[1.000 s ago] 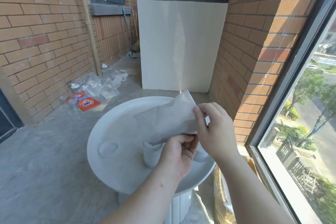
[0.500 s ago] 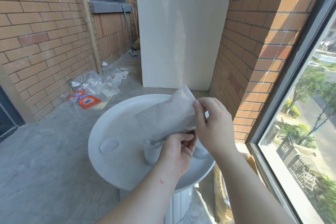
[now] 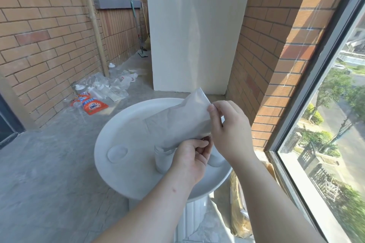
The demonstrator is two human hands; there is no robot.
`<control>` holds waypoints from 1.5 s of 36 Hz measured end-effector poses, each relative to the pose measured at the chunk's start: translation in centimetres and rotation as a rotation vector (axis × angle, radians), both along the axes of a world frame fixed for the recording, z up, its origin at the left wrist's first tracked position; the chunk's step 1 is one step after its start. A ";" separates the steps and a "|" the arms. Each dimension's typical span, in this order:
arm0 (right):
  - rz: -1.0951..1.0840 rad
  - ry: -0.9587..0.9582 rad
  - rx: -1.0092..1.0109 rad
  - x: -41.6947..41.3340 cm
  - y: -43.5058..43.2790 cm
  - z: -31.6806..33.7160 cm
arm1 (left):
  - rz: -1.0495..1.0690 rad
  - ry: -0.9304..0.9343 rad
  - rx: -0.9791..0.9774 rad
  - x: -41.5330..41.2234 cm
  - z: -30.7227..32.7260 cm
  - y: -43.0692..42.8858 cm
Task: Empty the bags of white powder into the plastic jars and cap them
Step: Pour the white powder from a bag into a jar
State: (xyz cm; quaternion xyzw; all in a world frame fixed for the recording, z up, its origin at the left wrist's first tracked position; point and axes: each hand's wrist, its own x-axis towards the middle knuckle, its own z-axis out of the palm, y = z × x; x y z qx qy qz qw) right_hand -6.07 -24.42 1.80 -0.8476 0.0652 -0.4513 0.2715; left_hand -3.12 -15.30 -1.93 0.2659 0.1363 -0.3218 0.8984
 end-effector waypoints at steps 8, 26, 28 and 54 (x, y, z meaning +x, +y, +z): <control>0.000 0.001 0.000 0.2 0.1 0.1 | -0.004 -0.008 0.014 -0.1 -0.1 -0.1; -0.003 -0.027 -0.029 0.2 0.2 0.0 | 0.000 -0.010 0.016 0.0 -0.2 0.0; -0.015 -0.037 -0.024 0.2 0.2 0.0 | 0.002 -0.011 0.021 0.0 -0.1 -0.1; -0.033 -0.046 -0.010 0.2 0.1 -0.1 | 0.003 -0.006 0.028 0.0 -0.1 -0.2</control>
